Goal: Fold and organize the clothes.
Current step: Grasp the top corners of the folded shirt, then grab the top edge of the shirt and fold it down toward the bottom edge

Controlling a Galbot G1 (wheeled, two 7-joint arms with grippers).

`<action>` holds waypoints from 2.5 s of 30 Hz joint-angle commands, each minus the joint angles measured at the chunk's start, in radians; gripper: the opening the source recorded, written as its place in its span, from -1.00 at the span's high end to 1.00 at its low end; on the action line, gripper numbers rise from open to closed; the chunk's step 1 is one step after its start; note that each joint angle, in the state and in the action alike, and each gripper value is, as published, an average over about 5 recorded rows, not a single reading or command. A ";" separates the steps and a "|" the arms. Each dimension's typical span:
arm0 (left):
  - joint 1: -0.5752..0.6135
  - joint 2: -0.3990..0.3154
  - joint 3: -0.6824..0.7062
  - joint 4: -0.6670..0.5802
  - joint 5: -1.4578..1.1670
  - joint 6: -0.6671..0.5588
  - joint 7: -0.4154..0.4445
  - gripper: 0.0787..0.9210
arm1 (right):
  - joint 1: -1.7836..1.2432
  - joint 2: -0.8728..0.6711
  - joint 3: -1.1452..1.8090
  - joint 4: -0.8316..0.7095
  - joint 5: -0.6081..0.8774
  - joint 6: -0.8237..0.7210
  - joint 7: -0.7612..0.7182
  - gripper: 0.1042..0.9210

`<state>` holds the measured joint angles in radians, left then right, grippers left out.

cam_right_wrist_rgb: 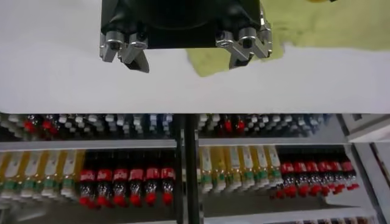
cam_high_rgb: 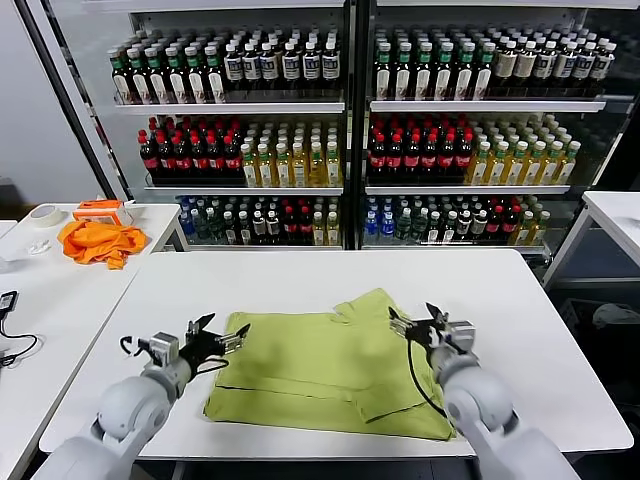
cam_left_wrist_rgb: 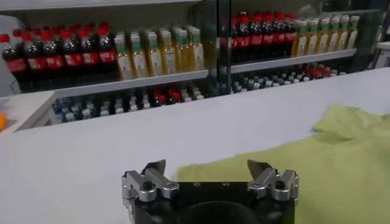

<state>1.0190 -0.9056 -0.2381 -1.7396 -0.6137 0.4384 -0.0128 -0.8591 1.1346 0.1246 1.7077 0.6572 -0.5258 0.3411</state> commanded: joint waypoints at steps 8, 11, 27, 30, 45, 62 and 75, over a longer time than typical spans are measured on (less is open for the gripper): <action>-0.190 -0.035 0.085 0.278 0.049 -0.008 0.105 -0.77 | 0.243 0.176 -0.096 -0.411 -0.057 0.017 -0.002 -0.76; -0.185 -0.037 0.088 0.283 0.057 -0.008 0.110 -0.77 | 0.250 0.181 -0.098 -0.427 -0.055 0.011 -0.002 -0.76; -0.197 -0.065 0.088 0.323 0.017 -0.028 0.132 -0.71 | 0.272 0.179 -0.109 -0.475 -0.011 0.034 -0.009 -0.60; -0.193 -0.066 0.089 0.321 0.013 -0.033 0.135 -0.54 | 0.264 0.172 -0.114 -0.460 0.001 0.030 -0.006 -0.39; -0.174 -0.071 0.085 0.317 -0.006 -0.061 0.144 0.49 | 0.249 0.168 -0.110 -0.450 0.012 0.064 -0.040 0.67; -0.062 0.006 0.042 0.102 -0.116 -0.095 0.119 0.99 | 0.074 0.017 -0.075 0.027 0.113 0.053 0.016 1.00; 0.113 0.071 -0.028 -0.030 -0.106 -0.136 0.113 0.99 | -0.251 -0.094 0.058 0.297 0.047 0.008 0.007 1.00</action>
<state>1.0142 -0.8722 -0.2303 -1.6606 -0.7066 0.3286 0.1059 -0.9152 1.1029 0.1189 1.8094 0.7286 -0.4988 0.3544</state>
